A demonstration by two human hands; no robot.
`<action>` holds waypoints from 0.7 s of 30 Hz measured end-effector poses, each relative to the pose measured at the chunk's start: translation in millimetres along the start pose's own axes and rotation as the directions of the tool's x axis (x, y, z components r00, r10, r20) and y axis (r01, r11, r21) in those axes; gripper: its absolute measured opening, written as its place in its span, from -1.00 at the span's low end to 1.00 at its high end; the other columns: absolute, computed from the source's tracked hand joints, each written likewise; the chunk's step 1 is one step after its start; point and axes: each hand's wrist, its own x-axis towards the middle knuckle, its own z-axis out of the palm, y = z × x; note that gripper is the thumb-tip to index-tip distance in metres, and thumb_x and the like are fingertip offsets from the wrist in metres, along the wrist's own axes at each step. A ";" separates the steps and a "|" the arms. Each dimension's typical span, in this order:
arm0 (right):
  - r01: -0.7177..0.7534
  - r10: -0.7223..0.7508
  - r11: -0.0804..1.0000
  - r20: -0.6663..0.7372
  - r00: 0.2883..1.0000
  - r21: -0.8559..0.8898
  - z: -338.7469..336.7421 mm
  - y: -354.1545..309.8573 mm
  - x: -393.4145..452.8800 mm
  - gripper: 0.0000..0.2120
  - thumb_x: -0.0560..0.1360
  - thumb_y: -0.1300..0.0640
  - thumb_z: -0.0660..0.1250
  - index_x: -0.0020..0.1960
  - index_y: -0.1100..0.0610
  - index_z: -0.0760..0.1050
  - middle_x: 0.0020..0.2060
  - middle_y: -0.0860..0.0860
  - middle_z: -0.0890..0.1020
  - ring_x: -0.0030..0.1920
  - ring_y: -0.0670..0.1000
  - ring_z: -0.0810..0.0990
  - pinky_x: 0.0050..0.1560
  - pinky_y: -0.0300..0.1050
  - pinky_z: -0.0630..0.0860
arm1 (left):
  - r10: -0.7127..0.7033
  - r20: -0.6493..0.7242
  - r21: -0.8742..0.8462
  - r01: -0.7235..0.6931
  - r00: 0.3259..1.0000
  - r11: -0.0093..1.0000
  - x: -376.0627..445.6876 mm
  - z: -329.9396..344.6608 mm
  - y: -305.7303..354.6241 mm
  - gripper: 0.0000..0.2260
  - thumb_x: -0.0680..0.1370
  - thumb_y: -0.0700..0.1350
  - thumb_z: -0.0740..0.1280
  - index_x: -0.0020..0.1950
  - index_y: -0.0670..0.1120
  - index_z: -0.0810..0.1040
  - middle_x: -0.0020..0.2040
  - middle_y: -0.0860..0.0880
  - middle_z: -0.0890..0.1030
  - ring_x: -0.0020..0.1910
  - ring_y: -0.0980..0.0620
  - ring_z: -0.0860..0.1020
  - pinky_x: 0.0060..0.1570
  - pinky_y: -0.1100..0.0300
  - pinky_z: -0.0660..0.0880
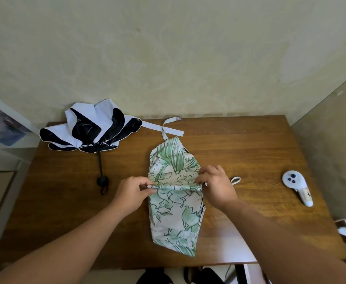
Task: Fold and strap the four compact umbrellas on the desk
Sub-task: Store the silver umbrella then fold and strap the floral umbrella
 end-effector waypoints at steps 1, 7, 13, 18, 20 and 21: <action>-0.005 0.005 1.000 -0.013 1.000 0.010 0.9 1.6 -0.8 -0.70 0.39 0.33 0.54 0.00 -0.02 0.76 0.06 -0.07 0.63 0.09 0.13 0.48 0.07 0.09 0.55 | -0.003 0.002 -0.006 0.003 1.000 1.000 -0.7 -0.2 -1.6 -0.93 0.50 -0.03 0.57 -0.06 0.14 0.76 -0.12 0.28 0.68 -0.09 0.36 0.58 -0.20 0.44 0.38; -0.026 0.025 0.998 0.011 1.000 0.064 4.4 5.5 -9.9 -0.72 0.43 0.34 0.52 0.02 0.00 0.77 0.04 -0.04 0.64 0.07 0.14 0.52 0.06 0.00 0.54 | 0.003 0.010 -0.028 -0.003 1.000 1.000 -1.5 5.8 -9.8 -0.89 0.47 -0.04 0.60 -0.09 0.16 0.73 -0.11 0.29 0.67 -0.03 0.35 0.57 -0.08 0.30 0.43; 0.220 -0.217 0.970 0.036 0.975 -0.103 9.9 1.0 -17.9 -0.69 0.31 0.32 0.58 -0.05 0.01 0.65 0.04 0.02 0.52 0.00 0.14 0.51 -0.19 -0.01 0.52 | 0.128 0.094 0.130 -0.140 0.987 0.982 -7.4 15.4 -20.0 -0.78 0.38 -0.07 0.65 -0.21 0.20 0.67 -0.12 0.31 0.64 0.05 0.30 0.52 0.05 0.20 0.48; 0.301 -0.273 0.943 0.190 0.943 -0.142 21.9 9.7 -36.4 -0.79 0.32 0.03 0.65 -0.09 -0.12 0.70 0.06 -0.03 0.53 0.09 0.08 0.50 -0.14 0.00 0.57 | 0.220 0.220 0.286 -0.278 0.950 0.917 -12.1 22.5 -40.9 -0.83 0.39 -0.02 0.64 -0.16 0.19 0.70 -0.13 0.31 0.66 -0.03 0.22 0.55 0.07 0.05 0.55; 0.302 -0.259 0.938 0.233 0.937 -0.172 27.1 14.3 -42.7 -0.82 0.36 -0.05 0.61 -0.06 -0.16 0.70 0.08 -0.05 0.54 0.12 0.07 0.51 -0.10 0.02 0.59 | 0.219 0.230 0.319 -0.286 0.948 0.904 -13.4 28.0 -43.6 -0.86 0.42 0.00 0.62 -0.15 0.19 0.71 -0.12 0.31 0.66 -0.03 0.21 0.54 0.08 0.06 0.54; 0.307 -0.258 0.933 0.245 0.934 -0.188 30.6 16.8 -45.0 -0.83 0.38 -0.08 0.58 -0.04 -0.18 0.69 0.10 -0.05 0.55 0.14 0.08 0.52 -0.08 0.02 0.59 | 0.215 0.232 0.332 -0.285 0.949 0.899 -13.5 30.3 -44.5 -0.87 0.43 0.01 0.62 -0.14 0.19 0.71 -0.11 0.31 0.66 -0.02 0.21 0.54 0.08 0.08 0.54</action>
